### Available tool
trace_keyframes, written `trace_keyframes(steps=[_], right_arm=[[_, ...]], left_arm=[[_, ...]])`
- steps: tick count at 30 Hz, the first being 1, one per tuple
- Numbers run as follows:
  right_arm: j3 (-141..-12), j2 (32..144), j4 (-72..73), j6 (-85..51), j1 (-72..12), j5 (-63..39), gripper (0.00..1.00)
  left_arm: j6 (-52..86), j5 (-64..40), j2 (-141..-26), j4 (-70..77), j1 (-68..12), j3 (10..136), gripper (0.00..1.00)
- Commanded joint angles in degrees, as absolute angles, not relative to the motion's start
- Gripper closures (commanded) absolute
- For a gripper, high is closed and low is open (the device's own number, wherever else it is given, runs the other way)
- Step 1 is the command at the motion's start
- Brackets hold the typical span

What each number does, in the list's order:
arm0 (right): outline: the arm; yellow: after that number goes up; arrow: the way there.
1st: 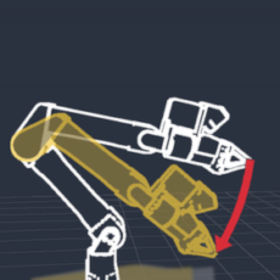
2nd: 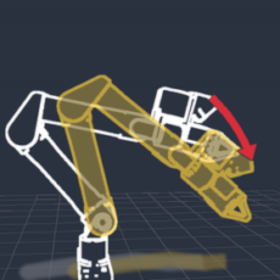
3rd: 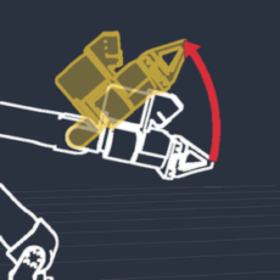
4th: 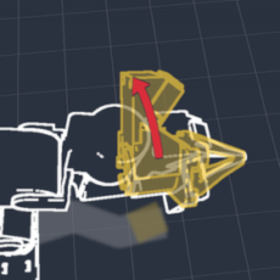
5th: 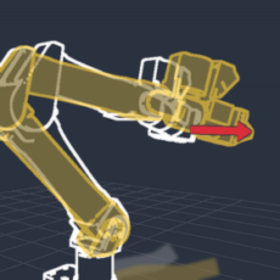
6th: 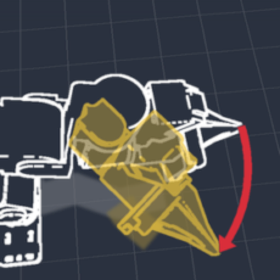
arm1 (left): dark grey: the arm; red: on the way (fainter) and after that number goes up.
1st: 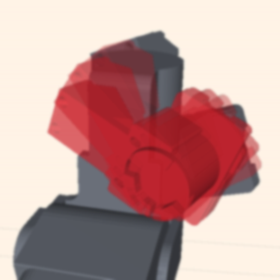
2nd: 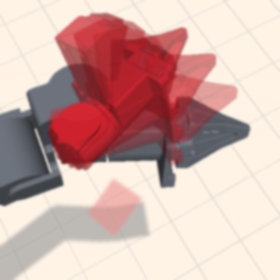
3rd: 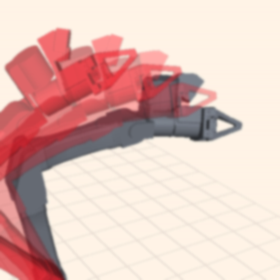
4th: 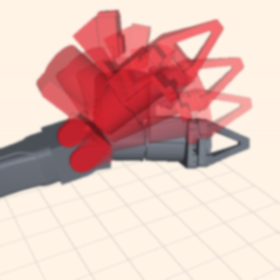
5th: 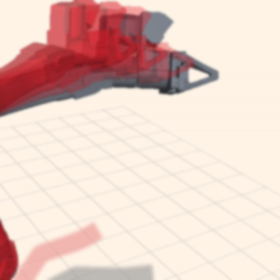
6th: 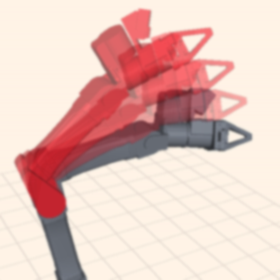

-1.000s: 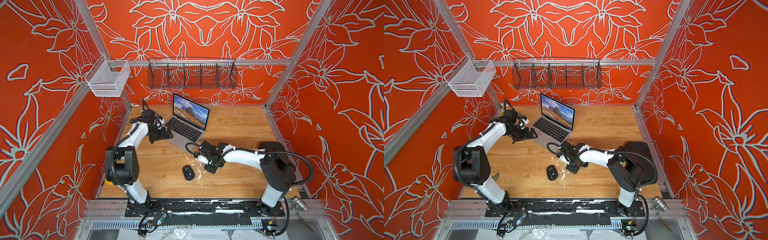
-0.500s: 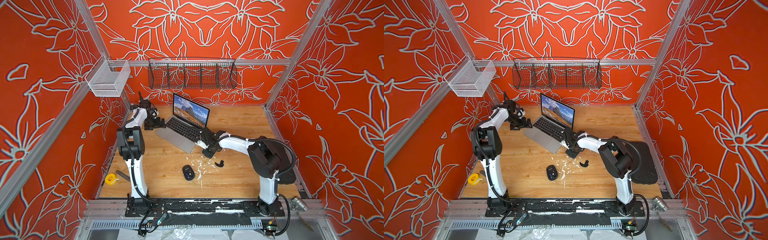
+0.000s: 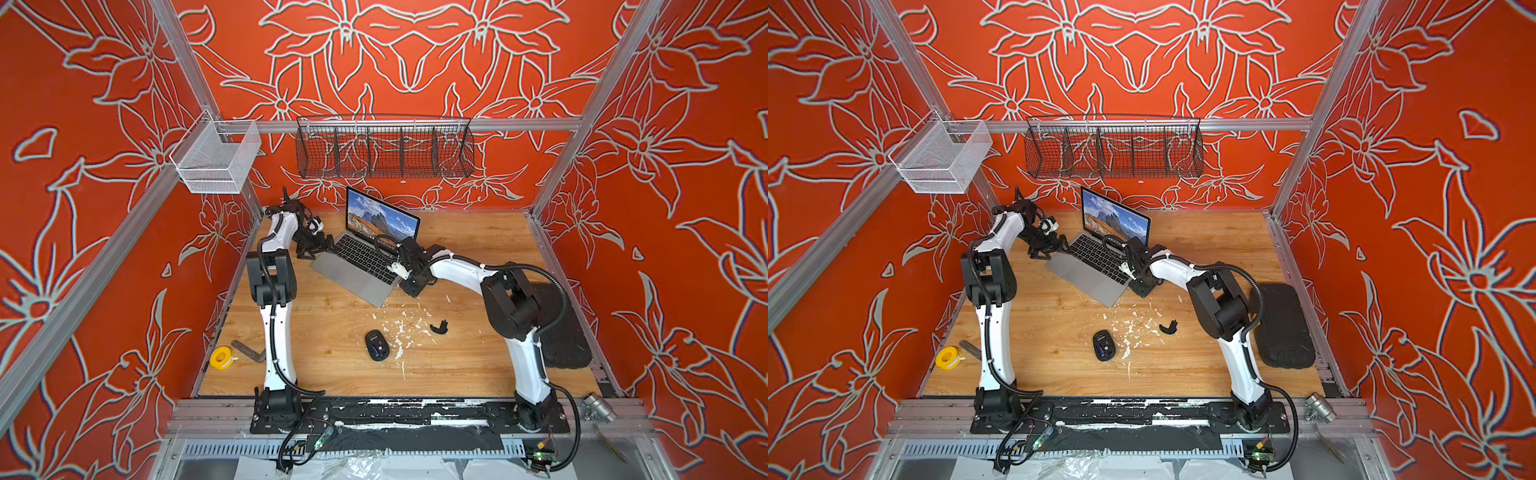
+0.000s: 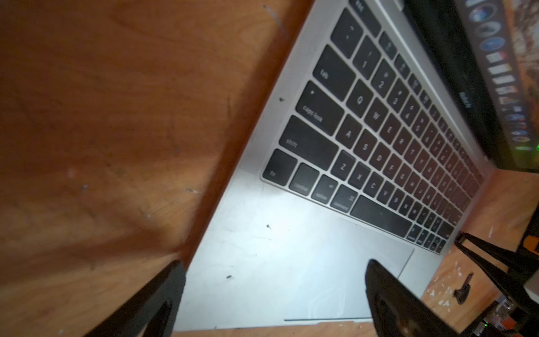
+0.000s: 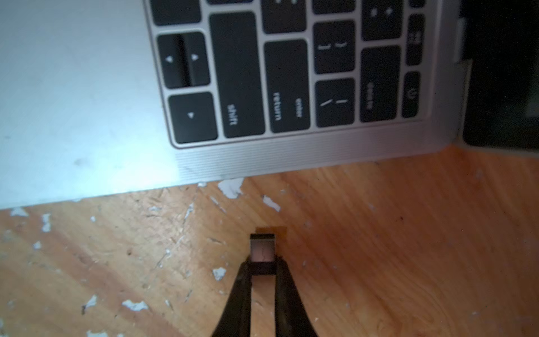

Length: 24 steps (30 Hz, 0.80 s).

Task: Insert the wireless mouse receiver into the laptop
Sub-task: Insert the USB plug into the USB port.

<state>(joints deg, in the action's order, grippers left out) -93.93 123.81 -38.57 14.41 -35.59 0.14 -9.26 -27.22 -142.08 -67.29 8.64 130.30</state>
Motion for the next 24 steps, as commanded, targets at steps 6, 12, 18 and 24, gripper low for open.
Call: trace_keyframes(steps=[6,12,18,24], right_arm=[[-99.53,129.84,-43.97,16.96,-33.27,1.46,0.92],[-102.39,131.91,-44.77,16.96,-32.73,1.54,0.92],[-103.78,132.98,-44.27,15.91,-32.50,0.25,0.91],[-104.69,134.37,-43.13,14.31,-32.34,-0.52,0.92]], left_arm=[[-10.87,-31.90,-145.03,-72.09,7.31,130.73,0.05],[-10.46,-31.17,-144.94,-71.57,7.30,130.49,0.05],[-10.06,-27.02,-144.94,-70.82,7.30,130.34,0.05],[-9.10,-20.33,-143.65,-68.50,7.30,129.24,0.04]])
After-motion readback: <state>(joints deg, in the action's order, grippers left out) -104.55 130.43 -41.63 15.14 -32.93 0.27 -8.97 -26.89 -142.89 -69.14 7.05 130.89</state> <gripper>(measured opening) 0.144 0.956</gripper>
